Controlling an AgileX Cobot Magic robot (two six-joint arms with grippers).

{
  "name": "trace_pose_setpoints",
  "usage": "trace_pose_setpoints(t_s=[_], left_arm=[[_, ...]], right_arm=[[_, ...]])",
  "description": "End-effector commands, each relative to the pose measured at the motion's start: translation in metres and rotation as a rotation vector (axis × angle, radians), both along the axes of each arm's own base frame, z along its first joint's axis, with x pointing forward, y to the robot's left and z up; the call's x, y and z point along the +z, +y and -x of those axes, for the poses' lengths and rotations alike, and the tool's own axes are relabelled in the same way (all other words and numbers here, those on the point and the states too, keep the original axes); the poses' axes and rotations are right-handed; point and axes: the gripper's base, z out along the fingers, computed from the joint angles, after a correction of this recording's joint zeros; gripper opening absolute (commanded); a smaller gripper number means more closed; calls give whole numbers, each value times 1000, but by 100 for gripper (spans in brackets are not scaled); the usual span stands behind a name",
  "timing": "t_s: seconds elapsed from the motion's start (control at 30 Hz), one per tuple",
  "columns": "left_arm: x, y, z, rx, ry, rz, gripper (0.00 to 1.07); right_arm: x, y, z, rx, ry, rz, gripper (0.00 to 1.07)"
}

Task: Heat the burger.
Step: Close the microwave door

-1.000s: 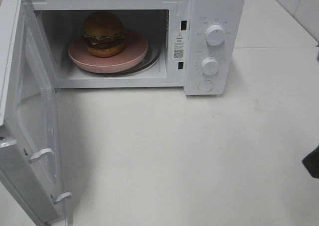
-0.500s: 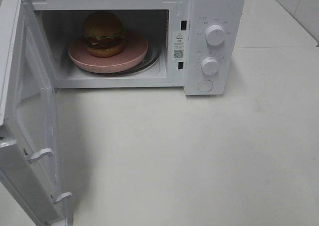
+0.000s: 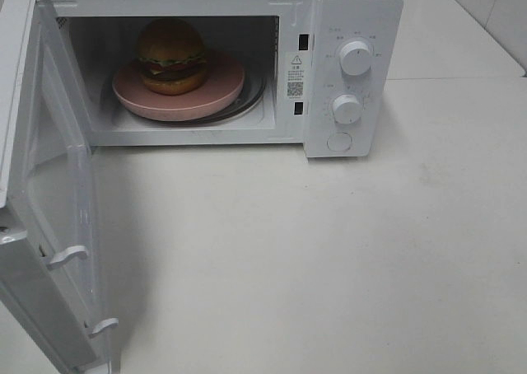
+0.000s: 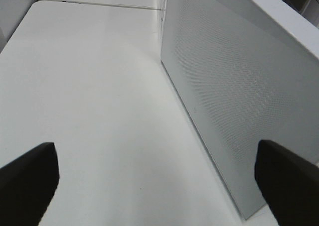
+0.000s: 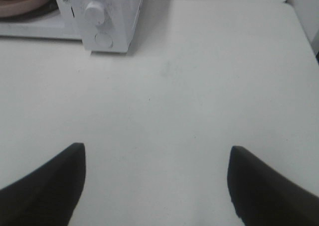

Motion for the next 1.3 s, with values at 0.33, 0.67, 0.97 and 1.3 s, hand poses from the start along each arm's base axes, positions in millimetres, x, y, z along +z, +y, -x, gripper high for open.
trace_pose_setpoints(t_s=[0.33, 0.67, 0.97, 1.3], left_arm=[[1, 0, 2, 3, -27, 3, 102], [1, 0, 2, 3, -27, 3, 102], [1, 0, 2, 3, -27, 3, 102], [1, 0, 2, 3, -27, 3, 102]], right_arm=[[-1, 0, 8, -16, -65, 5, 76], [-1, 0, 8, -16, -65, 5, 76], [-1, 0, 8, -16, -65, 5, 76], [-1, 0, 8, -16, -65, 5, 76]])
